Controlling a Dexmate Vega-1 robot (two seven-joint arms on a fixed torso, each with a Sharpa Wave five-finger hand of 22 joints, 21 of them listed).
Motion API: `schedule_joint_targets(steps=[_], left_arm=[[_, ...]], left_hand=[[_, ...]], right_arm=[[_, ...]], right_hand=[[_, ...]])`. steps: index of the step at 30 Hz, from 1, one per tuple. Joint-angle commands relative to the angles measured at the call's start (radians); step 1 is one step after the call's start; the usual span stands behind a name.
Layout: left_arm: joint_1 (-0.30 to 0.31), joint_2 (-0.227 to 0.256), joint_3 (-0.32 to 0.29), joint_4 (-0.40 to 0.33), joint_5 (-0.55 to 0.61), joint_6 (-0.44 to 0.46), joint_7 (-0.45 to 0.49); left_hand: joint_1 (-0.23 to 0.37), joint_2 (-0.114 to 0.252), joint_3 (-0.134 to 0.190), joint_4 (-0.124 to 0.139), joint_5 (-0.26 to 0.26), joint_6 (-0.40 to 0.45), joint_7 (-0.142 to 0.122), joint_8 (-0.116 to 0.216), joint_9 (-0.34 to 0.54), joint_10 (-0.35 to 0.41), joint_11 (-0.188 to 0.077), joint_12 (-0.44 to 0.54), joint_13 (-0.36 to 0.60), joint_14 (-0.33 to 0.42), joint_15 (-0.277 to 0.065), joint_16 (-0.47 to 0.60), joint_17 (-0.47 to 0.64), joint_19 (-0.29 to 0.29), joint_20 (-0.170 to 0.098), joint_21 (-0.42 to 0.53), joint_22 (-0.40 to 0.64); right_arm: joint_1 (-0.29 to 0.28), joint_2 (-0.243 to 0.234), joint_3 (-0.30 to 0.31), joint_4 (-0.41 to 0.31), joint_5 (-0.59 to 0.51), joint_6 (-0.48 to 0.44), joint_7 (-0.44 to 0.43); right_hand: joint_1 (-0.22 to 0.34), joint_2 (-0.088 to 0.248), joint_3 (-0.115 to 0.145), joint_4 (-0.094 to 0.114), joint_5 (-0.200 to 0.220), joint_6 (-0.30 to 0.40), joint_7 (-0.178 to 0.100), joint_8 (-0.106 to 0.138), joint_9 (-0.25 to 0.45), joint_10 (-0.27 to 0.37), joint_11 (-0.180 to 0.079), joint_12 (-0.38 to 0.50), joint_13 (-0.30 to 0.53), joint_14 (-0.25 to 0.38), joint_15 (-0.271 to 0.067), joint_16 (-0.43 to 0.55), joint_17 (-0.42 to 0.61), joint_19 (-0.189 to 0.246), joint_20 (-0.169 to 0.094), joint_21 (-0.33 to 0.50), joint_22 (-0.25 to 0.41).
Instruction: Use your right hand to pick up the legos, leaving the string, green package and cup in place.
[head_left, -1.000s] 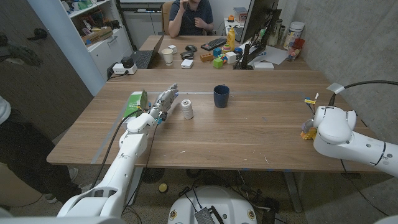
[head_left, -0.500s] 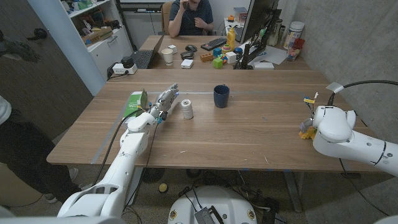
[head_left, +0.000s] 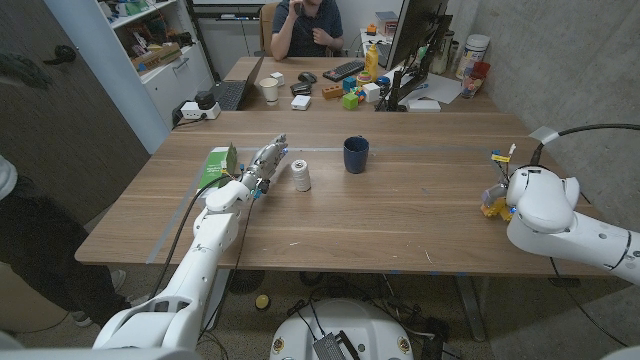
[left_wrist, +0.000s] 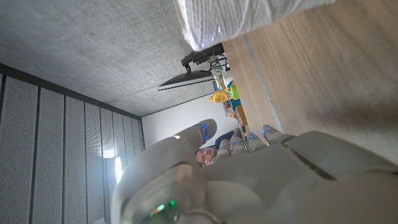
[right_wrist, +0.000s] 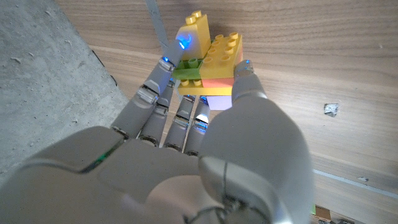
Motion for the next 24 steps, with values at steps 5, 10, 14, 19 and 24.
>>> schedule_joint_targets(steps=[5,10,14,19,24], left_arm=[[0.017,0.002,-0.002,-0.023,-0.002,0.006,0.003],[0.019,0.003,-0.003,-0.025,-0.005,0.004,-0.001],[0.023,0.003,-0.005,-0.033,-0.009,0.009,0.000],[0.027,0.015,-0.009,-0.056,-0.004,0.029,0.001],[0.032,0.010,-0.018,-0.065,-0.020,0.044,-0.008]], left_hand=[[0.012,0.001,-0.002,0.001,0.005,-0.008,0.001,0.004,0.003,-0.097,-0.001,0.005,0.003,-0.157,0.005,0.009,0.003,-0.007,0.001,0.008,0.005],[0.012,0.001,-0.002,0.001,0.005,-0.009,0.002,0.003,0.003,-0.097,-0.001,0.005,0.003,-0.158,0.005,0.008,0.003,-0.007,0.001,0.008,0.005],[0.012,0.001,-0.002,0.001,0.005,-0.009,0.002,0.004,0.003,-0.096,0.003,0.005,0.003,-0.157,0.006,0.008,0.003,-0.007,0.001,0.008,0.005],[0.012,0.001,-0.003,0.002,0.006,-0.013,0.001,0.002,0.003,-0.101,-0.002,0.004,0.003,-0.161,0.009,0.007,0.004,-0.010,0.001,0.007,0.005],[0.012,0.001,-0.003,0.002,0.006,-0.014,0.002,0.002,0.003,-0.101,0.000,0.004,0.003,-0.160,0.009,0.008,0.004,-0.010,0.002,0.007,0.005]], right_arm=[[-0.107,0.022,0.102,-0.071,-0.197,-0.001,0.077],[-0.142,0.022,0.135,-0.104,-0.239,-0.001,0.085],[-0.173,0.022,0.162,-0.138,-0.263,-0.001,0.078],[-0.181,-0.010,0.197,-0.184,-0.277,-0.001,0.086],[-0.200,-0.008,0.240,-0.205,-0.255,-0.001,0.055]], right_hand=[[0.127,0.134,-0.002,0.006,-0.006,0.017,0.002,0.001,0.003,0.018,0.005,0.014,0.008,0.115,-0.240,0.005,0.010,0.010,-0.047,0.009,0.003],[0.125,0.138,-0.004,0.011,-0.009,0.022,0.004,-0.001,0.003,0.024,0.006,0.021,0.012,0.121,-0.238,0.002,0.014,0.011,-0.045,0.012,0.004],[0.125,0.140,-0.006,0.014,-0.010,0.023,0.004,-0.003,0.004,0.024,0.007,0.024,0.014,0.125,-0.237,0.001,0.017,0.012,-0.046,0.015,0.004],[0.125,0.142,-0.006,0.016,-0.012,0.022,0.003,-0.005,0.004,0.024,0.007,0.027,0.017,0.127,-0.237,-0.003,0.019,0.012,-0.046,0.017,0.005],[0.120,0.144,-0.009,0.023,-0.014,0.020,0.002,-0.009,0.005,0.023,0.008,0.030,0.020,0.128,-0.235,-0.008,0.021,0.012,-0.046,0.019,0.005]])
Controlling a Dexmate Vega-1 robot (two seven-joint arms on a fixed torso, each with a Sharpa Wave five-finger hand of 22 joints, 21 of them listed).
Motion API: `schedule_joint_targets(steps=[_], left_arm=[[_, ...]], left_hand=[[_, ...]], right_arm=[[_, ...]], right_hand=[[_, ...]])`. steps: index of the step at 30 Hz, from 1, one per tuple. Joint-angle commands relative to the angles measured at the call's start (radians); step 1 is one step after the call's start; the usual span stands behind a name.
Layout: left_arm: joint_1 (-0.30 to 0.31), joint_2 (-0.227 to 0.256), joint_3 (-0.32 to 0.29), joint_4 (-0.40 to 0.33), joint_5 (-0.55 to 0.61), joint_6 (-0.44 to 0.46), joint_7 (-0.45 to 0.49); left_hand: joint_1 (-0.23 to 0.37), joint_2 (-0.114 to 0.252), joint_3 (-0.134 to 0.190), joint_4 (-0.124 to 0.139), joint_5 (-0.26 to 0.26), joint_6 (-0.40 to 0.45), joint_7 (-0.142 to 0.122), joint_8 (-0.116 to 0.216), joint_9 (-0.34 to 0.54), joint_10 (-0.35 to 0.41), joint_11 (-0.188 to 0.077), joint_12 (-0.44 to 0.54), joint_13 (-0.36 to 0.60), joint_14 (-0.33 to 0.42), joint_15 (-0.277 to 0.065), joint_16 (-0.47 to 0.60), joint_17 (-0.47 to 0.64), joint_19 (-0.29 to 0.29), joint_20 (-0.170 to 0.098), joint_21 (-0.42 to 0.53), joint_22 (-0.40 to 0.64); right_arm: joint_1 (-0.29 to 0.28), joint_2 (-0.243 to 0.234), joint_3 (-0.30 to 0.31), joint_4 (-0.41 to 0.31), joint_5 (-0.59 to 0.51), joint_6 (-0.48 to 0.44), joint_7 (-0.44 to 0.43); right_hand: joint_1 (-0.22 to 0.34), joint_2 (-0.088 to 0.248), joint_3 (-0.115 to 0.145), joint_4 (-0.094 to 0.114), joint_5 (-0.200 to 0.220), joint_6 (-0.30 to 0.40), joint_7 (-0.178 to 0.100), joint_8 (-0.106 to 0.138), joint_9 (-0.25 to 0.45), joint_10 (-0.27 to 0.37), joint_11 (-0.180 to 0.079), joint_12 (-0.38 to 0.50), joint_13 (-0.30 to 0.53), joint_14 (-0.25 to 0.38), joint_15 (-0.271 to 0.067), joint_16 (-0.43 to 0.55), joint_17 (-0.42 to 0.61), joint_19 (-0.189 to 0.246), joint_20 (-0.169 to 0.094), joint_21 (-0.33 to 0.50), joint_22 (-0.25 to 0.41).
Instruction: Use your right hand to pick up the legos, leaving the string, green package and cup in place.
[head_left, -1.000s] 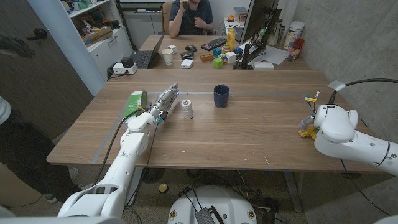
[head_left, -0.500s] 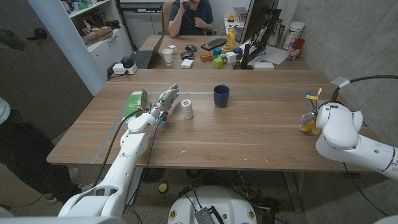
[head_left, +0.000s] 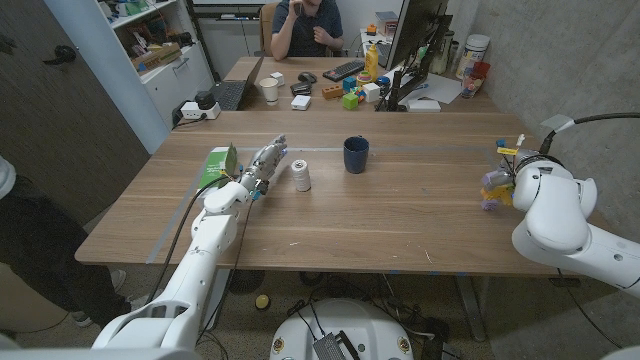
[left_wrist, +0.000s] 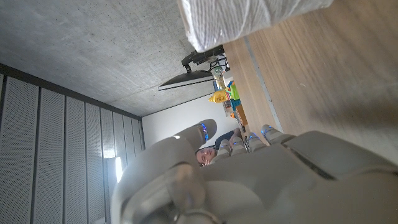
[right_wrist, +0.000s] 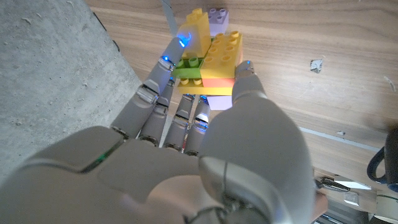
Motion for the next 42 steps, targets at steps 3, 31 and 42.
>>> schedule_joint_targets(steps=[3,31,42], left_arm=[[0.008,0.005,-0.012,-0.023,-0.012,0.029,-0.011],[-0.029,-0.009,-0.016,0.059,-0.006,0.002,-0.030],[-0.027,-0.010,-0.019,0.061,-0.007,-0.003,-0.034]], left_hand=[[0.013,0.001,-0.003,0.002,0.006,-0.008,-0.004,0.003,0.003,-0.099,0.002,0.005,0.003,-0.159,0.009,0.008,0.004,-0.009,0.002,0.007,0.005],[0.014,0.002,-0.002,0.002,0.007,-0.012,-0.003,0.002,0.003,-0.104,0.001,0.004,0.004,-0.163,0.009,0.007,0.004,-0.011,-0.001,0.007,0.005],[0.014,0.002,-0.002,0.002,0.008,-0.013,-0.002,0.003,0.003,-0.104,0.000,0.004,0.004,-0.164,0.009,0.008,0.004,-0.011,-0.001,0.007,0.005]], right_arm=[[-0.037,-0.028,0.089,-0.074,0.032,0.000,-0.054],[0.043,-0.029,0.038,-0.067,-0.051,0.000,-0.005],[0.040,-0.024,0.036,-0.079,-0.144,0.000,0.053]], right_hand=[[0.122,0.140,0.001,0.016,-0.005,0.002,-0.003,-0.005,0.006,0.009,0.005,0.009,0.007,0.112,-0.243,-0.007,0.003,0.008,-0.050,0.008,0.005],[0.131,0.149,0.002,0.024,-0.012,0.026,0.004,-0.010,0.009,0.024,0.006,0.032,0.022,0.141,-0.245,-0.019,0.024,0.011,-0.049,0.022,0.005],[0.141,0.151,0.005,0.024,-0.015,0.041,0.005,-0.010,0.010,0.036,0.009,0.044,0.028,0.159,-0.246,-0.021,0.035,0.018,-0.050,0.032,0.005]])
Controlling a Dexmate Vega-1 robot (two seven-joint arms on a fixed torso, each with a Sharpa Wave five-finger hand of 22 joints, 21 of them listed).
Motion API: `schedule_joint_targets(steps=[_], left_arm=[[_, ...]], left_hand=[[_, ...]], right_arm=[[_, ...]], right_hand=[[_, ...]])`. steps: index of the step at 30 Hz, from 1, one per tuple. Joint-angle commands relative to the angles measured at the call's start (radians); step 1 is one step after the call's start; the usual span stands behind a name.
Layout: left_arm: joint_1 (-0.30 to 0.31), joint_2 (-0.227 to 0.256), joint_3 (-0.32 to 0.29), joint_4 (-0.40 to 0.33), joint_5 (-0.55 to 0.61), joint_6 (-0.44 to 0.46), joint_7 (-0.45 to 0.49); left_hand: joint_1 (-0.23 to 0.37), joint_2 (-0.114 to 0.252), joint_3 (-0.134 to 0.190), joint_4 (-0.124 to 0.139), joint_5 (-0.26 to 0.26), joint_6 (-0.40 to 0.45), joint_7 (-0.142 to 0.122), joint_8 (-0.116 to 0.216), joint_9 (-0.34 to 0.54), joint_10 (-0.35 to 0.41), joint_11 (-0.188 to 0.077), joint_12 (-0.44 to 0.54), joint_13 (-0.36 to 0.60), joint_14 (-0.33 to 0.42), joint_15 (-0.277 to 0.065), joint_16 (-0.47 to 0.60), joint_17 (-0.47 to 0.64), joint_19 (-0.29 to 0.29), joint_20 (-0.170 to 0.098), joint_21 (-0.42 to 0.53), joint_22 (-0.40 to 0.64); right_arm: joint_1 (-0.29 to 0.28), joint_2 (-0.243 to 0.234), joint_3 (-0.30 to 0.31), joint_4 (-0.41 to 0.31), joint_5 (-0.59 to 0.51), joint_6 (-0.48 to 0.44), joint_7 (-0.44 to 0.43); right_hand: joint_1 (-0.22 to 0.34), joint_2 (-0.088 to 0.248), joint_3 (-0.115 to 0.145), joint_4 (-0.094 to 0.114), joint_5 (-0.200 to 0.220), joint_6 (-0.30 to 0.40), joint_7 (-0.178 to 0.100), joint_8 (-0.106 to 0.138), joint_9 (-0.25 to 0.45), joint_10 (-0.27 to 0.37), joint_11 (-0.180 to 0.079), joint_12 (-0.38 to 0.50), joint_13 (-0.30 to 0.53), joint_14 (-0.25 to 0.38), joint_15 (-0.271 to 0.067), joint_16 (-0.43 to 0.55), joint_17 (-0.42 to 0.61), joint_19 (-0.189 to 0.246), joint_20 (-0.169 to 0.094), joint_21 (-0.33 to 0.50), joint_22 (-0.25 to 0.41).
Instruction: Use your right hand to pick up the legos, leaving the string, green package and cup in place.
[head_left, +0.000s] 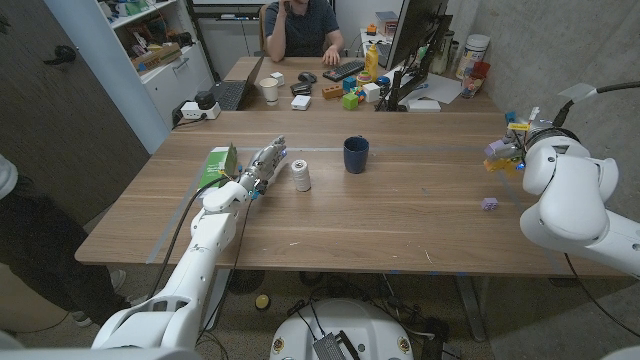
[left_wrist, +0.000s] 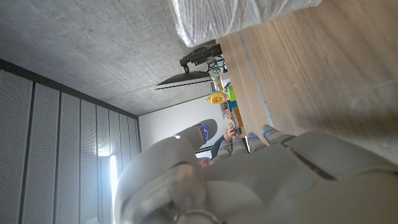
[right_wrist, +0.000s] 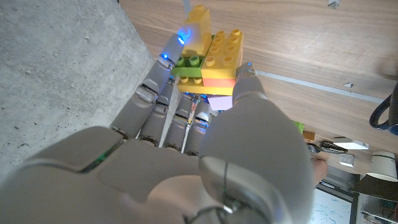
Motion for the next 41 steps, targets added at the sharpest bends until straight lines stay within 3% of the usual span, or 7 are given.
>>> schedule_joint_targets(steps=[1,16,30,41], left_arm=[[0.000,-0.002,-0.003,0.007,-0.002,-0.007,-0.006],[0.007,-0.004,-0.006,0.000,-0.004,-0.010,-0.007],[0.019,-0.003,-0.004,-0.020,-0.003,-0.006,-0.003],[0.023,-0.001,-0.004,-0.031,-0.006,-0.005,-0.004]], left_hand=[[0.010,-0.002,-0.002,0.002,0.008,-0.009,0.000,0.003,0.003,-0.104,0.000,0.004,0.004,-0.168,0.005,0.008,0.004,-0.012,-0.001,0.007,0.005],[0.011,-0.002,-0.002,0.002,0.008,-0.009,-0.001,0.003,0.003,-0.104,0.001,0.005,0.004,-0.168,0.005,0.008,0.004,-0.012,-0.001,0.008,0.005],[0.011,-0.002,-0.002,0.002,0.009,-0.009,-0.001,0.003,0.003,-0.104,-0.001,0.005,0.004,-0.168,0.005,0.008,0.004,-0.012,-0.001,0.008,0.005],[0.012,-0.002,-0.002,0.002,0.009,-0.010,0.000,0.003,0.003,-0.105,0.000,0.005,0.004,-0.169,0.005,0.008,0.004,-0.012,-0.001,0.008,0.005]], right_arm=[[-0.002,0.006,-0.003,-0.016,-0.102,0.000,0.062],[-0.010,-0.001,-0.004,-0.036,-0.151,0.000,0.074],[-0.079,-0.013,0.060,-0.061,-0.093,0.000,-0.002],[-0.098,-0.003,0.068,-0.072,-0.125,0.000,0.002]], right_hand=[[0.148,0.144,0.013,0.016,-0.004,0.016,-0.001,0.002,0.006,0.013,0.011,0.018,0.016,0.129,-0.250,-0.005,0.008,0.008,-0.047,0.008,0.004],[0.150,0.148,0.014,0.023,-0.009,0.031,0.004,0.001,0.009,0.028,0.009,0.032,0.024,0.156,-0.249,-0.005,0.025,0.017,-0.047,0.021,0.004],[0.155,0.149,0.017,0.027,-0.012,0.038,0.007,-0.001,0.011,0.033,0.009,0.041,0.029,0.168,-0.250,-0.012,0.035,0.021,-0.057,0.029,0.005],[0.161,0.150,0.021,0.029,-0.015,0.039,0.010,-0.004,0.013,0.041,0.009,0.049,0.034,0.181,-0.251,-0.015,0.044,0.024,-0.057,0.037,0.005]])
